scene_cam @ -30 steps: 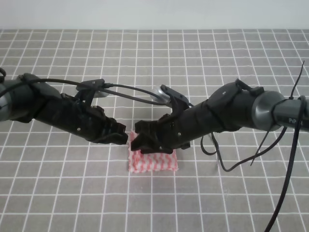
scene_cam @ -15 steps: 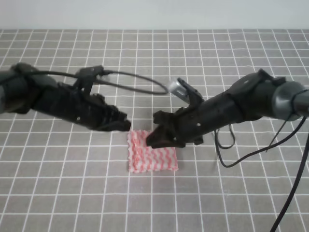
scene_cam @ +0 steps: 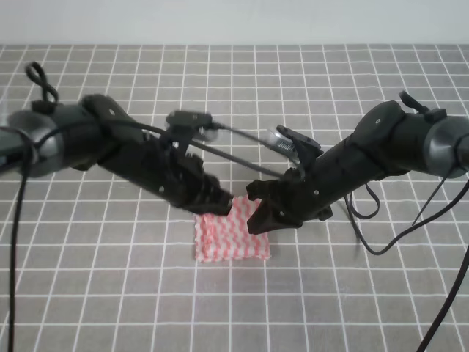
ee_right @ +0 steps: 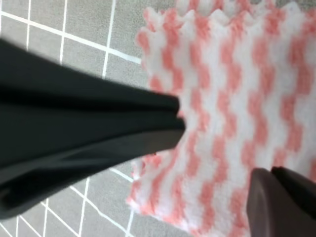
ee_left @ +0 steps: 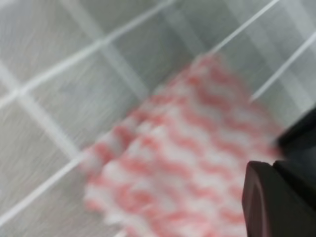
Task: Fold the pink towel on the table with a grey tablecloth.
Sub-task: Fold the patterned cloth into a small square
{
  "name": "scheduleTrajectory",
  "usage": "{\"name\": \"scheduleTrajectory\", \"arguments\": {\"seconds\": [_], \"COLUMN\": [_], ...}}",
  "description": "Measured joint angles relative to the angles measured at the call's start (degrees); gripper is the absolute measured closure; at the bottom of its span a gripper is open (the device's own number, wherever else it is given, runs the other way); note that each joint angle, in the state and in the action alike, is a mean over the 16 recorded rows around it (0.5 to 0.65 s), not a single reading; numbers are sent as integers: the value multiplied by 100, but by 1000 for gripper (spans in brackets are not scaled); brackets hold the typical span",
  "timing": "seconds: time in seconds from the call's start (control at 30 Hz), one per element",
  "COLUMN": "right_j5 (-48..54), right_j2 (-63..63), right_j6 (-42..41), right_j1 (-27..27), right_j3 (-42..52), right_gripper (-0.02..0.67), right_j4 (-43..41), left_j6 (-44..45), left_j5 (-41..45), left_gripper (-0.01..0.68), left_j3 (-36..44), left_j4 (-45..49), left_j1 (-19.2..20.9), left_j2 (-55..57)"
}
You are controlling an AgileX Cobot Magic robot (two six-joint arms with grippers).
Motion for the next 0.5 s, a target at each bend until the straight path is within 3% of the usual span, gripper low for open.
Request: {"name": "scheduleTrajectory", "arguments": {"seconds": [0.5], "right_j5": [-10], "right_j2": [-49], "right_j6": [38], "right_j1": [-1], "right_j3": [0], "right_gripper": [664], "right_j4": [-184], "left_j6": [-805], "left_j5": [217], "left_gripper": [676], "left_j3": [-12], "left_j4": [1082], "left_j1": [-12], "left_j2": [318]}}
